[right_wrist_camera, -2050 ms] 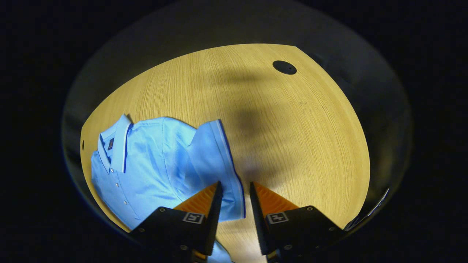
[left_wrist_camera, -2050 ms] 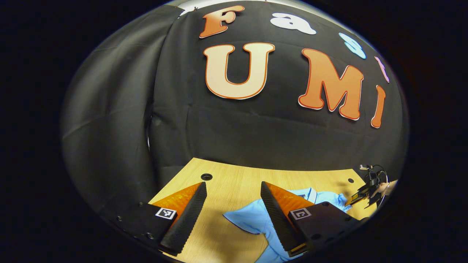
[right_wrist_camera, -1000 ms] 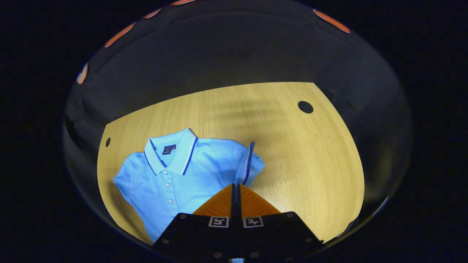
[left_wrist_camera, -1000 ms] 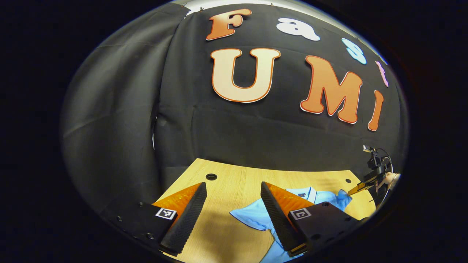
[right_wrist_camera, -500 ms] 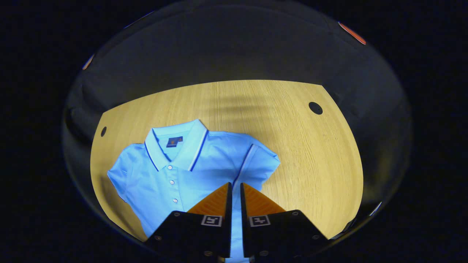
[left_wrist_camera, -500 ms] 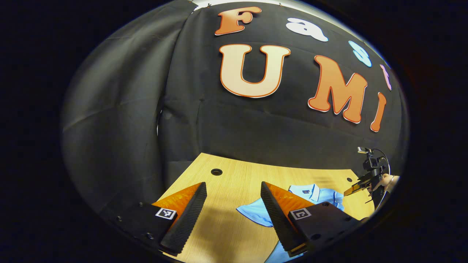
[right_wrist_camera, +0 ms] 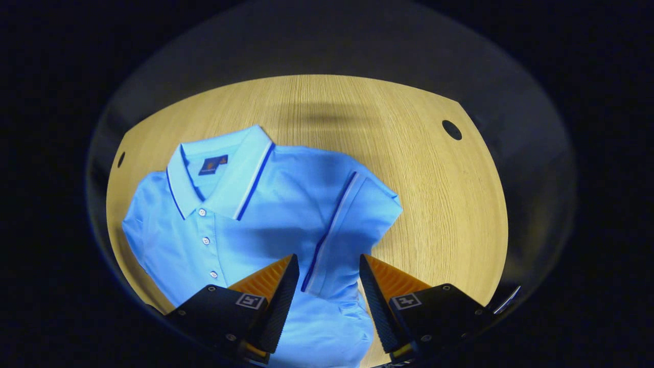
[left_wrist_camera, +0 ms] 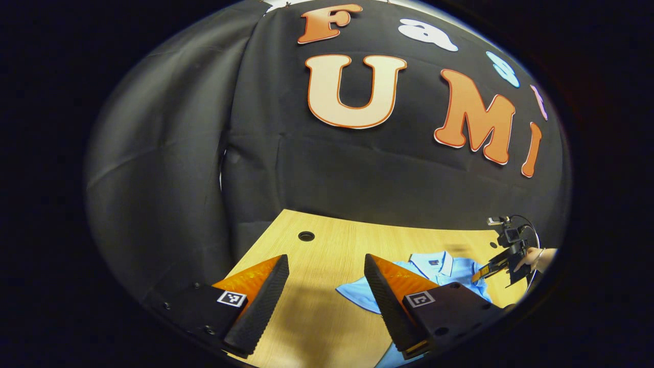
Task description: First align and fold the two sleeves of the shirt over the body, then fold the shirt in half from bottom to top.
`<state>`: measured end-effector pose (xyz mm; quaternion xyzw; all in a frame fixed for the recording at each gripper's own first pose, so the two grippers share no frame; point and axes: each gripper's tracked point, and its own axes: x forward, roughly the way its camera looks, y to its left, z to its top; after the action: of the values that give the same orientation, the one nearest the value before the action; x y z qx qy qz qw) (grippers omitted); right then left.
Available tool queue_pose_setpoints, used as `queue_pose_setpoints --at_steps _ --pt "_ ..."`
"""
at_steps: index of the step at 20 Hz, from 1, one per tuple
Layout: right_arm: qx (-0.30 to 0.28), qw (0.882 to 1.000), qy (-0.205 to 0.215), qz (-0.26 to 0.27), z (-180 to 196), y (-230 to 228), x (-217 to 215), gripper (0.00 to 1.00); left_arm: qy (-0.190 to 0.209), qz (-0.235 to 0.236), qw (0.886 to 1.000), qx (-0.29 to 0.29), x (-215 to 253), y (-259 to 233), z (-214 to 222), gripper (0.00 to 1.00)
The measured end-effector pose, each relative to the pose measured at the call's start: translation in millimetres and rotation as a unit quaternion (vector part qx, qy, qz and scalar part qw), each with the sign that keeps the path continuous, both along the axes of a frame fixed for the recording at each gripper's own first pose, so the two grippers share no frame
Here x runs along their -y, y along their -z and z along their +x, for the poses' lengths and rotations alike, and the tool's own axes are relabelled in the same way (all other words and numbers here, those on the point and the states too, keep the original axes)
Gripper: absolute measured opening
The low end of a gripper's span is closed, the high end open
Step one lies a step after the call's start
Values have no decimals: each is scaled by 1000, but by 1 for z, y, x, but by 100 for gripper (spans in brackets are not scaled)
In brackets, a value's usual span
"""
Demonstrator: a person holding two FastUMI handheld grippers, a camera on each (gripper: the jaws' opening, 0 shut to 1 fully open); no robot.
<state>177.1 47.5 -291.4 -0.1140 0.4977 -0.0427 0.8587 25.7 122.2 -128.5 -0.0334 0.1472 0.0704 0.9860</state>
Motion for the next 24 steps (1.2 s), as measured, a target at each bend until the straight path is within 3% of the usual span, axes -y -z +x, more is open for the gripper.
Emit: queue_pose_setpoints --at_steps 2,5,6,7,11,17,24 --pt "-3 1000 6 7 0 4 0 65 -4 -1 1000 -5 -2 3 0 97" --pt "6 1000 7 9 2 3 5 20 -6 -5 1000 -10 -1 5 -1 97" --pt "13 1000 11 10 3 -1 6 17 -5 -7 1000 -11 -1 5 0 97" --pt "18 1000 10 16 3 -5 4 6 -4 -7 1000 -11 0 6 0 97" --pt "25 998 -5 63 -8 -19 -27 2 1 -6 1000 -10 1 6 1 97" --pt "16 993 -61 102 -35 -22 -92 2 10 -7 1000 -12 3 6 -1 97" --pt "6 989 -119 86 -57 -4 -136 2 2 -11 1000 -26 -2 11 -7 97"
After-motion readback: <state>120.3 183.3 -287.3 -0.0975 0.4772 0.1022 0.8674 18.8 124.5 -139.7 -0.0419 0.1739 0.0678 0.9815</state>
